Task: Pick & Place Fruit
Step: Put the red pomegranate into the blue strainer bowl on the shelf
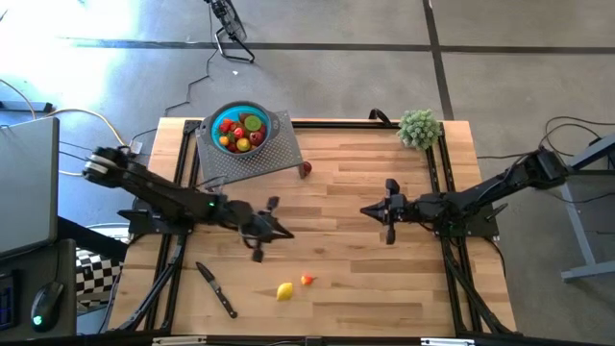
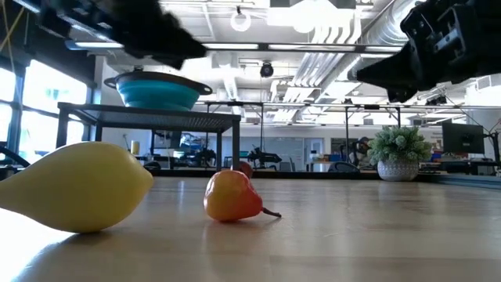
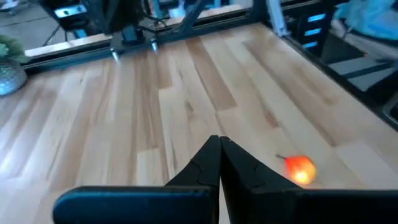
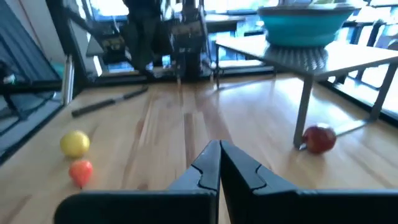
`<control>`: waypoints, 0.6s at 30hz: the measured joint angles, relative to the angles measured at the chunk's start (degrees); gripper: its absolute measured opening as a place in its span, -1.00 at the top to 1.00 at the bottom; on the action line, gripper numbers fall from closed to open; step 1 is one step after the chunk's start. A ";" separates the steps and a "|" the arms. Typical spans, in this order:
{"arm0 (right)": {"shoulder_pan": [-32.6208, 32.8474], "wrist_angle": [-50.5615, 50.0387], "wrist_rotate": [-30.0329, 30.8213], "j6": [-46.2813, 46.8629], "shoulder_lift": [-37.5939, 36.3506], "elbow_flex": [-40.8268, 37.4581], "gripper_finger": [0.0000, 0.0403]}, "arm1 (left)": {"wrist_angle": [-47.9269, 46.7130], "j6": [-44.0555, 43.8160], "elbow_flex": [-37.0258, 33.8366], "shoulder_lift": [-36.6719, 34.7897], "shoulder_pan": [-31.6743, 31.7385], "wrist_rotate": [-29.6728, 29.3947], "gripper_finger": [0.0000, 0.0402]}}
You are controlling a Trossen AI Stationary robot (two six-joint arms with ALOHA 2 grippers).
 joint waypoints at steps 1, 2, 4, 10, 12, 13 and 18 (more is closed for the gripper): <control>-0.39 0.90 0.01 -0.21 -0.02 -0.02 0.99 | 0.02 -0.05 -1.74 -2.28 0.03 0.64 1.00; -0.84 2.05 -0.03 -0.46 -0.02 -0.02 0.99 | -0.66 0.05 -3.42 -4.60 0.02 0.78 1.00; -1.62 3.20 -0.02 -0.57 -0.02 0.00 0.99 | -0.01 0.27 -5.56 -8.41 0.02 1.75 1.00; -4.27 4.61 -0.53 -0.64 0.02 0.37 0.99 | -1.96 0.98 -13.86 -22.24 -1.25 4.43 1.00; -5.12 3.78 -0.52 -0.32 0.09 1.75 0.99 | -0.95 1.32 -16.38 -26.32 -2.22 4.83 1.00; -5.58 2.96 -0.51 -0.35 0.15 2.75 0.99 | -1.52 1.32 -18.11 -28.87 -2.43 4.65 1.00; -7.52 -3.61 -0.70 -0.64 2.82 10.04 0.99 | -3.77 -0.18 -23.36 -40.10 -3.10 4.05 1.00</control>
